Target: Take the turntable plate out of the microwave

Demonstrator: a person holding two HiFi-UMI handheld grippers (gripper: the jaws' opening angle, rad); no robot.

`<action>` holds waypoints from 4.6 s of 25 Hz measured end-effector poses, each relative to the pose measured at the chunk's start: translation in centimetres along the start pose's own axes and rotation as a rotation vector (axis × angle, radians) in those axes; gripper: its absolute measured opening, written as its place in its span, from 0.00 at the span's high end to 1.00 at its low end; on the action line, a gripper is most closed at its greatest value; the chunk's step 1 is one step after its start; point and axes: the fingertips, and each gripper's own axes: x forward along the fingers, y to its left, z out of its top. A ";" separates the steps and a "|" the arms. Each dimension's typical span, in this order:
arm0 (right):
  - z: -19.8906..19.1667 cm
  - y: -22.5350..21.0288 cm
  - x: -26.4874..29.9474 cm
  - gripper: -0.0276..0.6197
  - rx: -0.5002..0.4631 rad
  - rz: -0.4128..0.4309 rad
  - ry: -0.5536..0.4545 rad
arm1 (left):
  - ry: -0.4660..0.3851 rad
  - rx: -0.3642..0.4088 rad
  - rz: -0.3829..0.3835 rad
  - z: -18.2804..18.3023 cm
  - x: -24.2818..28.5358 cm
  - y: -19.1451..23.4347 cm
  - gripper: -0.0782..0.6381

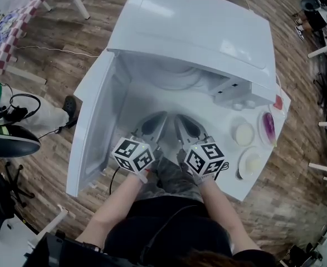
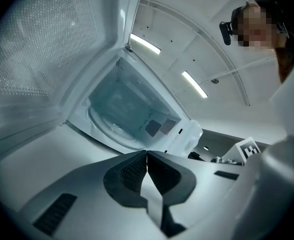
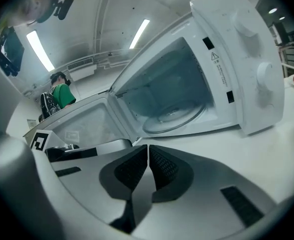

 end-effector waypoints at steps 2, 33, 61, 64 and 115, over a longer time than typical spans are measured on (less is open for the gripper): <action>0.1 -0.7 0.9 0.92 0.048 -0.002 0.002 | -0.001 -0.017 0.011 0.1 0.6 0.7 0.87; 3.3 -5.5 8.5 0.78 0.741 0.086 -0.129 | 0.011 -0.117 0.123 1.4 4.3 5.6 0.87; 3.0 -6.2 8.0 0.86 0.970 0.151 -0.190 | -0.043 -0.462 0.111 1.3 5.3 6.6 0.76; 3.0 -6.1 7.7 0.86 0.964 0.160 -0.193 | -0.042 -0.469 0.105 1.4 5.4 6.6 0.76; -0.3 -2.9 4.1 0.87 0.978 0.241 -0.104 | -0.109 -0.718 0.049 0.7 6.8 7.1 0.81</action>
